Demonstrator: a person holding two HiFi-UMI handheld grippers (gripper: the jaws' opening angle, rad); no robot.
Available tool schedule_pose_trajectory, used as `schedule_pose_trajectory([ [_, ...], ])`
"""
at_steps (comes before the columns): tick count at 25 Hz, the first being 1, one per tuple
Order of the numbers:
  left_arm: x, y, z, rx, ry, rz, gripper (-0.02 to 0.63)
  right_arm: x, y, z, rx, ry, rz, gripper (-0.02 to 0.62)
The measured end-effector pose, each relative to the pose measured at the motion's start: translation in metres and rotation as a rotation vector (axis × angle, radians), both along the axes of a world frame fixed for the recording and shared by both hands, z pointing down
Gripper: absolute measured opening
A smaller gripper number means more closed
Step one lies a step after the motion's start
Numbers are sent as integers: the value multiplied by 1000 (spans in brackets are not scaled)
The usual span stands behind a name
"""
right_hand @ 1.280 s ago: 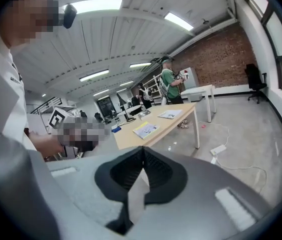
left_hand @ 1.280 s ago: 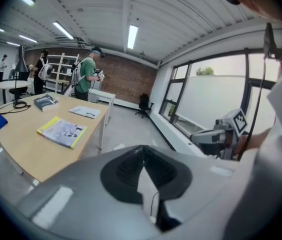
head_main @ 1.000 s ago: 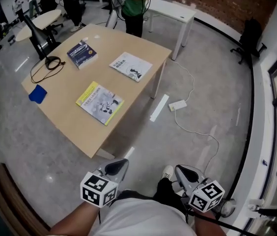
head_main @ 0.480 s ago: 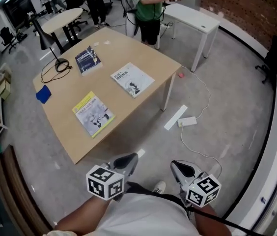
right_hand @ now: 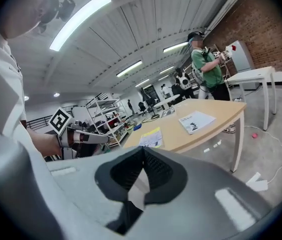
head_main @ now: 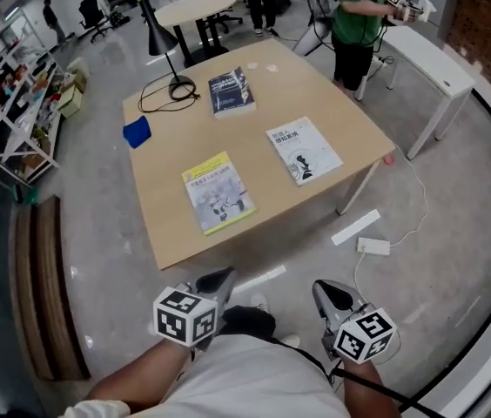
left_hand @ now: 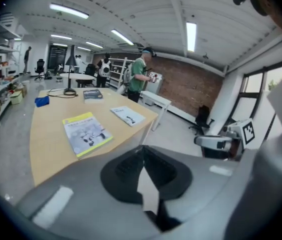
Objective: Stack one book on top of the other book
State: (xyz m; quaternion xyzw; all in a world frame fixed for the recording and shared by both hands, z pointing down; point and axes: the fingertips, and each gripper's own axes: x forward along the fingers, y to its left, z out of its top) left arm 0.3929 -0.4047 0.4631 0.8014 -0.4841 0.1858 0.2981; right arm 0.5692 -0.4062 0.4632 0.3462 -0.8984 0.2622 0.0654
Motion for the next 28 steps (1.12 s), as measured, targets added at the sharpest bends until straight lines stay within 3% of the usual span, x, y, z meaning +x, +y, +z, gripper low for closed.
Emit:
schedule_pose_trajectory([
  [5, -36, -24, 28, -43, 13, -123, 6, -35, -34, 4, -25, 69, -102, 2],
  [11, -75, -76, 47, -27, 56, -248, 6, -82, -82, 28, -32, 197, -259, 2],
  [18, -123, -87, 91, -122, 72, -356, 6, -145, -139, 74, -49, 353, -385, 2],
  [21, -136, -86, 111, -167, 88, -406, 45, -163, -160, 97, -73, 424, -407, 2],
  [25, -135, -86, 137, -241, 111, -441, 83, -171, -183, 127, -154, 462, -407, 105],
  [28, -135, -95, 151, -266, 115, -474, 129, -179, -199, 145, -221, 437, -395, 157],
])
